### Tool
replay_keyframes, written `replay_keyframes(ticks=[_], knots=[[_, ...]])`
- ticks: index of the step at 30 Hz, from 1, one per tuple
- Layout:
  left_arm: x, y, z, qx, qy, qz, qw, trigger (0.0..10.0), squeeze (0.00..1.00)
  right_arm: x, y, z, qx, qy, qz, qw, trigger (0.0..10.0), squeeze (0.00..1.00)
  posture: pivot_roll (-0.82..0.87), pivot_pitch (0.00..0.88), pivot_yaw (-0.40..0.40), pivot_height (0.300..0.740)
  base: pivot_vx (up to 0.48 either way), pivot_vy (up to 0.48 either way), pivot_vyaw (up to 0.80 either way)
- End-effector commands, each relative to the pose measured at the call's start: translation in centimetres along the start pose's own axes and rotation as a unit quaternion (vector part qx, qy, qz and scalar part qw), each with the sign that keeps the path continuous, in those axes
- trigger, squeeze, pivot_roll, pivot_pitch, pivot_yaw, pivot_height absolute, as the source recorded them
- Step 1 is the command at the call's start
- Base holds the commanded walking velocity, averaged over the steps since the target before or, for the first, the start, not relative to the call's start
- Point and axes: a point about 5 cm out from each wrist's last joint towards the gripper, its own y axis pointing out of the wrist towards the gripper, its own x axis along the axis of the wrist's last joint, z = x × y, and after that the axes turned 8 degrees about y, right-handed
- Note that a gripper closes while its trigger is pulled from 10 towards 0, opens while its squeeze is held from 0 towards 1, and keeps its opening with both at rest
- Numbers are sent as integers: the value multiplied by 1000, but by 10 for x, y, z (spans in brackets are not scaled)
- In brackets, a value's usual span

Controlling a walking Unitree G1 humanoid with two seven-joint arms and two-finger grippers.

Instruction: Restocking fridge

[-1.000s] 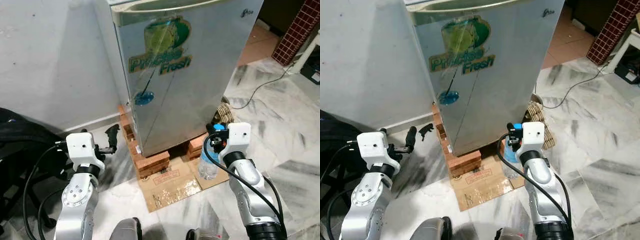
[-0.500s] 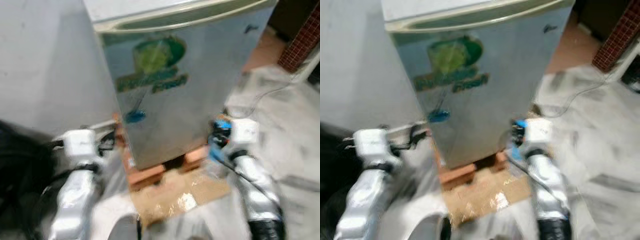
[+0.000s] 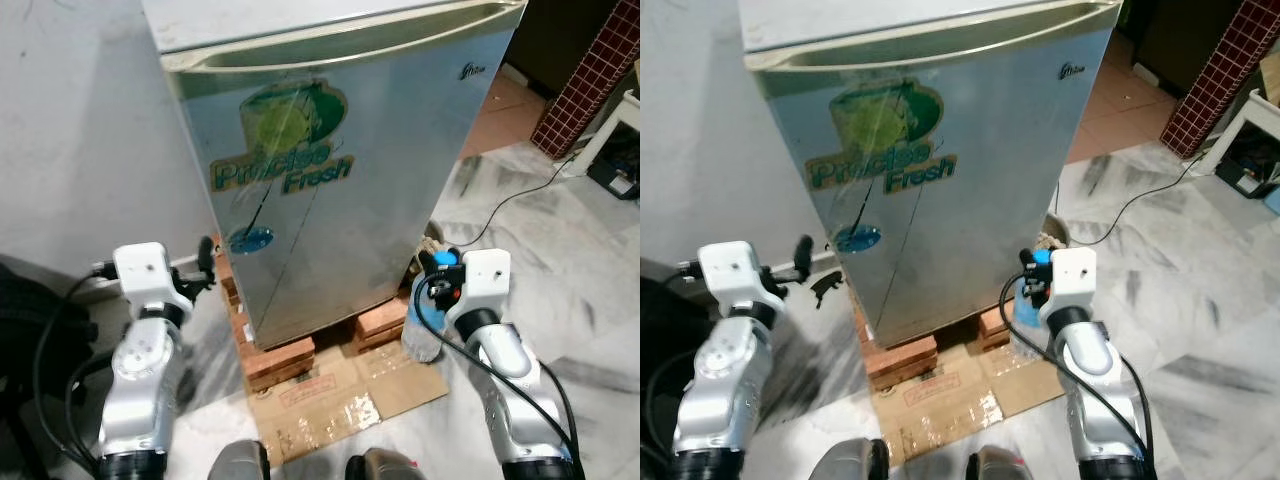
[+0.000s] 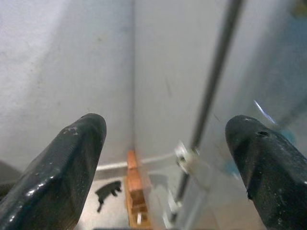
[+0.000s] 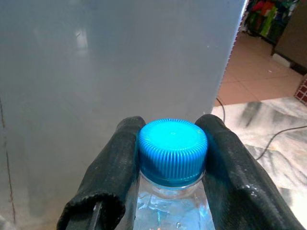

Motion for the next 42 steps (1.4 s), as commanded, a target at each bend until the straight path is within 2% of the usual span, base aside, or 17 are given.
replay_keyframes(ticks=[1,3,5,9,12,15,19,20,24,26,33,36,37,40,41,42], knots=[[-4,6,3,-3,-6,7,1000,10000,0,5,-2,-3,-1,-9,-5,1000,10000,0,-32,166,-27,740,0,0,0],[2,26,2,-18,-19,3,1000,10000,0,8,-4,-7,-2,-14,-4,1000,10000,0,-59,169,-35,740,0,0,0],[6,37,-4,-43,-41,2,998,10000,0,9,-5,-9,-4,-20,-4,1000,10000,0,-72,168,-37,740,0,0,0],[12,46,-12,-70,-55,-6,996,10000,0,13,-6,-12,-8,-25,-7,1000,10000,0,-89,167,-36,740,0,0,0],[11,50,-13,-63,-51,-7,997,10000,0,15,-7,-13,-9,-27,-8,1000,10000,0,-96,168,-38,740,0,0,0],[6,54,-15,-77,-79,-2,994,10000,0,15,-8,-13,-8,-28,-5,1000,10000,0,-99,172,-41,740,0,0,0],[14,52,-25,-140,-100,-29,985,10000,0,15,-8,-12,-4,-31,-4,1000,10000,0,-98,180,-46,740,0,0,0],[14,52,-25,-140,-100,-29,985,10000,0,15,-8,-12,-4,-31,-4,1000,10000,0,-98,180,-46,740,0,0,0],[15,49,-32,-174,-78,-40,981,10000,0,16,-5,-13,-2,-34,-4,999,10000,0,-95,176,-47,740,0,0,0],[13,48,-34,-202,-47,-42,977,10000,0,17,-4,-14,-3,-35,-4,999,10000,0,-94,182,-45,740,0,0,0],[13,47,-33,-223,-44,-45,973,10000,0,16,-5,-13,-3,-35,-3,999,10000,0,-93,180,-43,740,0,0,0],[11,41,-43,-278,-33,-41,959,10000,0,14,-6,-12,-2,-34,0,999,10000,0,-92,180,-43,740,0,0,0],[9,36,-53,-321,-30,-34,946,10000,0,14,-6,-12,0,-34,0,999,10000,0,-91,177,-42,740,0,0,0],[7,31,-61,-349,-18,-30,937,10000,0,14,-5,-12,-1,-34,0,999,10000,0,-91,176,-41,740,0,0,0],[3,26,-69,-374,-1,-27,927,10000,0,14,-5,-12,-1,-35,0,999,10000,0,-90,174,-39,740,0,0,0],[2,24,-71,-381,6,-27,924,10000,0,14,-5,-12,-2,-35,-1,999,10000,0,-90,174,-39,740,0,0,0]])
